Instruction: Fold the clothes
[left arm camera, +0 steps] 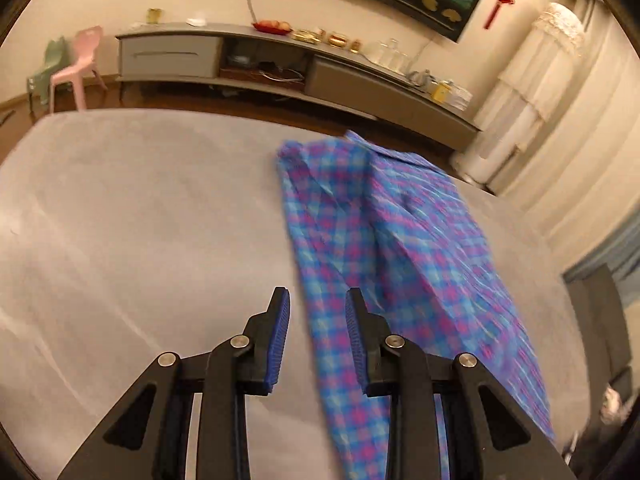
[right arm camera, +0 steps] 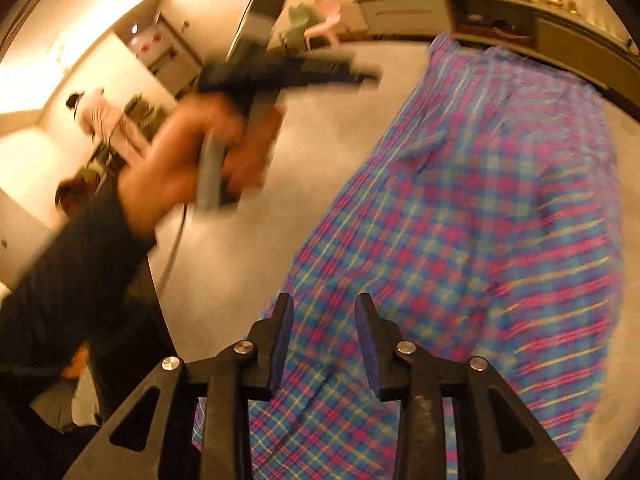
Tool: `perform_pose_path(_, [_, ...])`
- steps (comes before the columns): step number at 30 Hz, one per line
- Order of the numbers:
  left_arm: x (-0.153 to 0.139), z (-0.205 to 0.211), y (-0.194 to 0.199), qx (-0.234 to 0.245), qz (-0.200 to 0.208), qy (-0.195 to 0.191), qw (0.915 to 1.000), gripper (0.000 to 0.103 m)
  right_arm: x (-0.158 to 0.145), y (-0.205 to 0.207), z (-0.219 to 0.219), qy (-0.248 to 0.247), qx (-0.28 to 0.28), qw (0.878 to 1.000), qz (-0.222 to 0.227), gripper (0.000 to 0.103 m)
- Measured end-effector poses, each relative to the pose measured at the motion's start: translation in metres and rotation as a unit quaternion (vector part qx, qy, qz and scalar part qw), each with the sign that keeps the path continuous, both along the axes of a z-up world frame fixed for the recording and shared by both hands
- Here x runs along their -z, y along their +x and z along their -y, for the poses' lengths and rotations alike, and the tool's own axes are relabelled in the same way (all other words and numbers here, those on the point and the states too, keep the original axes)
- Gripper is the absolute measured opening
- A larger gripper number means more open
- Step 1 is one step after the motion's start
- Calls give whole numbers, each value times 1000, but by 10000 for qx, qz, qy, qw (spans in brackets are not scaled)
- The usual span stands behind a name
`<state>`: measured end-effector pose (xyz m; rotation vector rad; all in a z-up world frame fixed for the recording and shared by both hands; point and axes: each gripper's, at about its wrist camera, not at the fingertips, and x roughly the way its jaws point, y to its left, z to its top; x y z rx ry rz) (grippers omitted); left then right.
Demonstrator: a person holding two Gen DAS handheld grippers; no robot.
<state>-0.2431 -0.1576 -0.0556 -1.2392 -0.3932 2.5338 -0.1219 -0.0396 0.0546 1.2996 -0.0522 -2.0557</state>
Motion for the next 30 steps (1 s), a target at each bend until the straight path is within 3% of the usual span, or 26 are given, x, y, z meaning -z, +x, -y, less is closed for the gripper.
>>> perform_pose_path(3, [-1,-24,42,520,126,276,9982,29,-29,-37,-15,102,264,9989,-386,42])
perform_pose_path(5, [2,-44,70,897,207,250,9954,30,-43,-81,-16,292,422,9962,-708,51])
perform_pose_path(7, [7,-57,90,1074,184,170,9939,30,-43,-127,-9,554,537,9931,-882,52])
perform_pose_path(10, [17,-68,104,1156,117,72,9932,30,-22,-209,9,796,611,9916,-818,52])
perform_pose_path(14, [21,-69,105,1216,117,-7,9925,30,27,-286,28,694,657,9953,-152,52])
perform_pose_path(18, [21,-69,107,1290,111,-23,9916,30,52,-297,32,314,466,9983,176,52])
perform_pose_path(19, [21,-69,107,1309,110,-27,9913,30,55,-300,32,288,450,9983,231,35])
perform_pose_path(20, [21,-69,107,1327,108,-32,9911,30,56,-300,32,316,464,9981,267,8])
perform_pose_path(25, [21,-68,109,1420,101,-52,9898,30,30,-283,8,448,1054,9934,-100,5])
perform_pose_path(30, [42,-78,107,1368,384,-525,9885,30,58,-292,2,1356,1413,9806,65,9])
